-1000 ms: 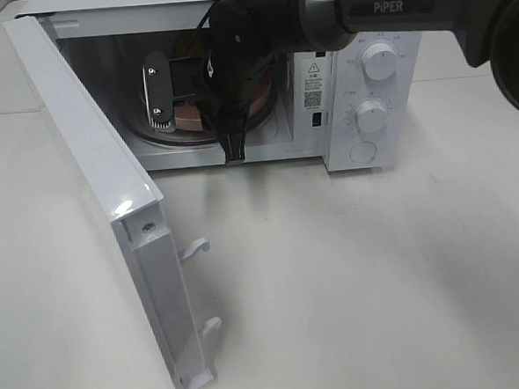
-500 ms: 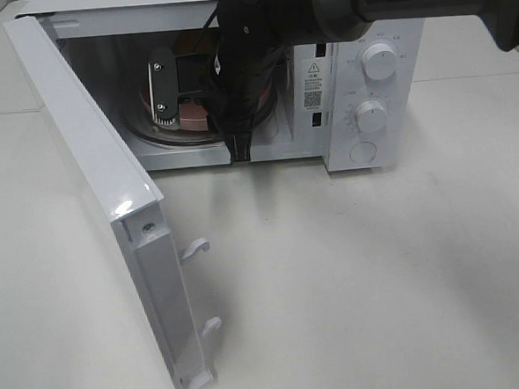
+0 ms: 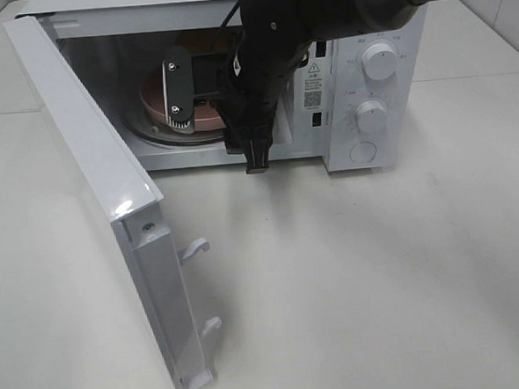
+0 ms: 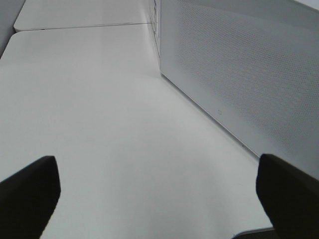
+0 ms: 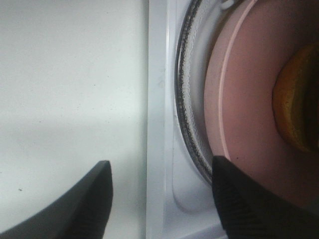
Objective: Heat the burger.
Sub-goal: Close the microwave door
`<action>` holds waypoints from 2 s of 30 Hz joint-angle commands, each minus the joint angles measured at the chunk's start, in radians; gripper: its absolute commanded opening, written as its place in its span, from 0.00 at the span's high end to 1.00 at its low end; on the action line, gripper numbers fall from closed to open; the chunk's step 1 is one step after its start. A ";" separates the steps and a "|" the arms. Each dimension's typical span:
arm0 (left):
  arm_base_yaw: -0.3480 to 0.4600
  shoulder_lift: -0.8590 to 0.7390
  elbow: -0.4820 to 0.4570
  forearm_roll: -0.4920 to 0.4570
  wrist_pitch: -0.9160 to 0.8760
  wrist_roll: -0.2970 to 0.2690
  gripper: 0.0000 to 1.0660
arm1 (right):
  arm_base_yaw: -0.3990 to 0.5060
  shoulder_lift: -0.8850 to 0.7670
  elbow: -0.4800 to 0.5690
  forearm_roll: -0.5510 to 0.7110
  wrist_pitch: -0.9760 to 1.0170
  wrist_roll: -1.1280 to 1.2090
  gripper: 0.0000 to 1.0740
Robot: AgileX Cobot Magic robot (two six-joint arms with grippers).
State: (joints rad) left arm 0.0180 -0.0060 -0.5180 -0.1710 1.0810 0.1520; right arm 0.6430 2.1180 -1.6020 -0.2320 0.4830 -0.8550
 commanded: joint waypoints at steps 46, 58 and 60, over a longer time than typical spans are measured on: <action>0.004 -0.013 -0.002 0.000 -0.012 -0.003 0.06 | -0.086 -0.692 0.795 0.019 -0.143 0.645 0.29; 0.004 -0.013 -0.002 0.000 -0.012 -0.003 0.06 | -0.117 -0.931 0.860 0.022 0.007 0.902 0.29; 0.004 -0.013 -0.002 0.000 -0.012 -0.003 0.06 | -0.117 -0.946 0.860 0.022 0.028 0.917 0.29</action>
State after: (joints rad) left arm 0.0180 -0.0060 -0.5180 -0.1710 1.0810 0.1520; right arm 0.5310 1.1980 -0.7420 -0.2110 0.4780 0.0220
